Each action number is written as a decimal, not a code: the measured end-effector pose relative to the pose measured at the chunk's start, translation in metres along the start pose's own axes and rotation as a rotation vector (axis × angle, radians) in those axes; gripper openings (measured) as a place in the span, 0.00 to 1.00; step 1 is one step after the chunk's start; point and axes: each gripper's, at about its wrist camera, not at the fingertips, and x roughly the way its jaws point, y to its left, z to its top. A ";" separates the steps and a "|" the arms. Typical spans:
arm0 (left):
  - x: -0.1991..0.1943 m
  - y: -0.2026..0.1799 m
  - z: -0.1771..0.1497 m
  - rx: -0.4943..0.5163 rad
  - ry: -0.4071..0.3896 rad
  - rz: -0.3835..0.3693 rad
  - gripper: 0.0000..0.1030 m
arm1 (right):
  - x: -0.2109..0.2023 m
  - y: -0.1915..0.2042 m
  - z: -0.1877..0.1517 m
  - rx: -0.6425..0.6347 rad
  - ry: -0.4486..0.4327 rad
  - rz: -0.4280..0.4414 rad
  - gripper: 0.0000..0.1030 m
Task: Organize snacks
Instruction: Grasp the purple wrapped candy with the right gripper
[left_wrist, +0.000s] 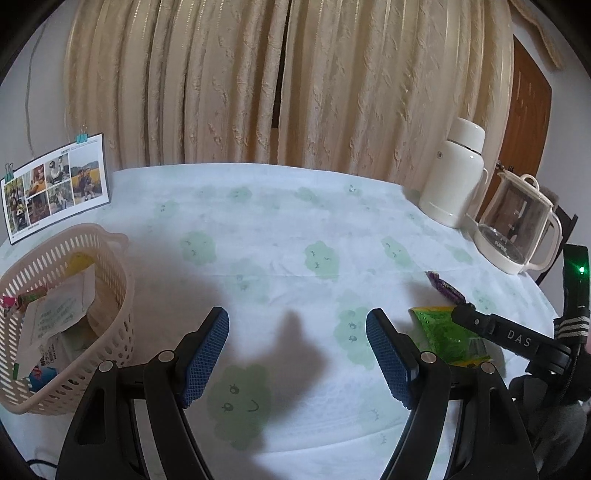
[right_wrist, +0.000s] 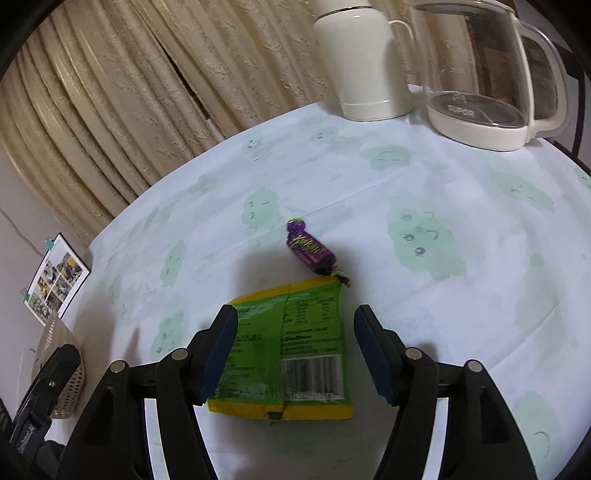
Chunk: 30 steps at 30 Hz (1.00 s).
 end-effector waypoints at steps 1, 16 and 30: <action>0.000 0.000 0.000 0.000 -0.001 0.001 0.75 | 0.000 0.002 -0.001 -0.005 0.002 0.007 0.62; 0.004 0.002 -0.002 0.006 0.013 0.017 0.75 | 0.012 0.030 -0.007 -0.048 0.092 0.199 0.62; 0.014 -0.002 -0.007 0.034 0.043 0.028 0.75 | 0.006 0.006 0.021 -0.042 0.004 0.045 0.62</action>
